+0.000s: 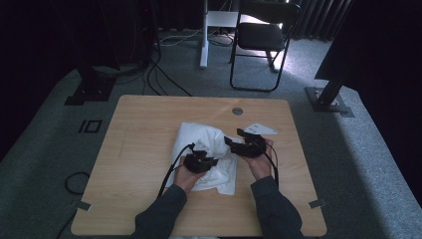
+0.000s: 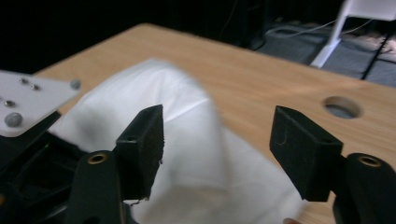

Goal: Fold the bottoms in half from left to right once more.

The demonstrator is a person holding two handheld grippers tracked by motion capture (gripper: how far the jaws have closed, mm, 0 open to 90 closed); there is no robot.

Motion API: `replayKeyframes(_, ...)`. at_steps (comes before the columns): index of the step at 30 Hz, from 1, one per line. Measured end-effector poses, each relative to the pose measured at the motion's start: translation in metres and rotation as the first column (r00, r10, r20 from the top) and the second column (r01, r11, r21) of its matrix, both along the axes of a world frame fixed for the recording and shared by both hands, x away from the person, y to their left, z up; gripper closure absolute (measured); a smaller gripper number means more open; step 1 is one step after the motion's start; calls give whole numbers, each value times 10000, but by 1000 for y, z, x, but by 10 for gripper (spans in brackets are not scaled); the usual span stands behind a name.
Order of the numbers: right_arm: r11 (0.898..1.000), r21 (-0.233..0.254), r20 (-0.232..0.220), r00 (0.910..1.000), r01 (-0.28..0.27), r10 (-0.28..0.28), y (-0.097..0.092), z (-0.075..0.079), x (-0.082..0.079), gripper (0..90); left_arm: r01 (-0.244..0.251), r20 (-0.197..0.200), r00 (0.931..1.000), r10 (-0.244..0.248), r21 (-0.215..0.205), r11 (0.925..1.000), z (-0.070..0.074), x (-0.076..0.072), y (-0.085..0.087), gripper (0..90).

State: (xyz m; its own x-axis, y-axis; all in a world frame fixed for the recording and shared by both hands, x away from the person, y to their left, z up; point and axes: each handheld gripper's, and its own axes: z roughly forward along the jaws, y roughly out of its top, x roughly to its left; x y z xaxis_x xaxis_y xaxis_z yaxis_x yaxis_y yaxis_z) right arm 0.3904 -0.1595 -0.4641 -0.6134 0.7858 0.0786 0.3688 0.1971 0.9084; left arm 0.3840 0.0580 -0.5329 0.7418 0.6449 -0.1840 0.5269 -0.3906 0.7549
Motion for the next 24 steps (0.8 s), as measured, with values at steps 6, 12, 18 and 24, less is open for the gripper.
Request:
replayKeyframes(6, 9950, -983, -1398, 9902, -191, 52, 26, -29, 28, 406, 164, 243, 9996, -152, -510, 9986, 11, -1, 9, 729)
replayKeyframes(12, 9926, -1198, -1782, 9840, -200, -17, 31, -43, 41, 700, -180, 508, 9983, 284, -1933, 9810, 50, -7, 36, 565)
replayKeyframes(18, 9935, -1129, -1842, 9828, -116, -94, 28, -44, 45, 675, -2201, 1895, 9476, 2572, -1962, 9555, 84, -4, 80, 566)
replayKeyframes(24, 9927, -1201, -1851, 9826, -114, -111, 28, -45, 49, 673, -2661, 1301, 9547, 2675, -281, 9635, 56, 9, 86, 595)
